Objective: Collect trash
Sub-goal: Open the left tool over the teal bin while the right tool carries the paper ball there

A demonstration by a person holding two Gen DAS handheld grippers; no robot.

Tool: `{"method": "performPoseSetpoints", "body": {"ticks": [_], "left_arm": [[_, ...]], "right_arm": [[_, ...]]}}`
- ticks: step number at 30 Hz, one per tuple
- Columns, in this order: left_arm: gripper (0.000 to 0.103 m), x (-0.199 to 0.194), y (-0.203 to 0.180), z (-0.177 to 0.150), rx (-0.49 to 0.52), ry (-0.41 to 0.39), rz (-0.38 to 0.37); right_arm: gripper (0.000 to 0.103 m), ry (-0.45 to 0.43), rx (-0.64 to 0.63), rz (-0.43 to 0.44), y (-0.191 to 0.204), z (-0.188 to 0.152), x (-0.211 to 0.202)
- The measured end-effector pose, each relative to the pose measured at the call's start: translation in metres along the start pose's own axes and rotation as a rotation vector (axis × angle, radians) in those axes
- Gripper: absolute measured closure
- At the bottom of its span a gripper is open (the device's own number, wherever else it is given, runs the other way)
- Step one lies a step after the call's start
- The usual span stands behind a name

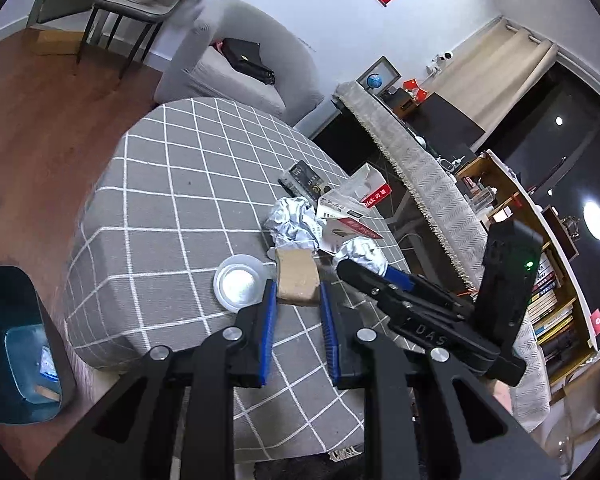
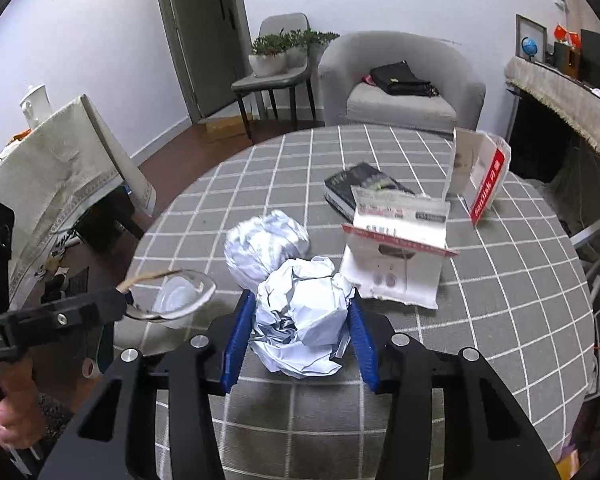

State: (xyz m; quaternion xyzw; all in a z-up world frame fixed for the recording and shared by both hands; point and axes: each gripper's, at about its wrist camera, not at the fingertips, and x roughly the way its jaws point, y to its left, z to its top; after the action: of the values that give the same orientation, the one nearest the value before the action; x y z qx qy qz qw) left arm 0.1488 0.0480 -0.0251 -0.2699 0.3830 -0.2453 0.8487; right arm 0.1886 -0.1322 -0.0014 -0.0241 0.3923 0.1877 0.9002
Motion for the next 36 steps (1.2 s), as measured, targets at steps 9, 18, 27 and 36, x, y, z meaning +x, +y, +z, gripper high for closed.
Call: {"method": "performPoseSetpoints", "body": {"ticks": [9, 18, 27, 36], "left_arm": [[0.08, -0.038, 0.018, 0.004, -0.01, -0.056, 0.047], [0.08, -0.078, 0.047, 0.002, -0.007, -0.103, 0.166], [0.08, -0.101, 0.094, -0.005, -0.028, -0.092, 0.326], [0.08, -0.119, 0.144, -0.019, -0.059, -0.05, 0.466]], "right_arm": [[0.056, -0.032, -0.026, 0.053, 0.031, 0.01, -0.004], [0.056, -0.024, -0.11, 0.128, 0.087, 0.015, 0.009], [0.056, 0.0, -0.148, 0.187, 0.131, 0.019, 0.028], [0.056, 0.04, -0.201, 0.259, 0.184, 0.018, 0.051]]}}
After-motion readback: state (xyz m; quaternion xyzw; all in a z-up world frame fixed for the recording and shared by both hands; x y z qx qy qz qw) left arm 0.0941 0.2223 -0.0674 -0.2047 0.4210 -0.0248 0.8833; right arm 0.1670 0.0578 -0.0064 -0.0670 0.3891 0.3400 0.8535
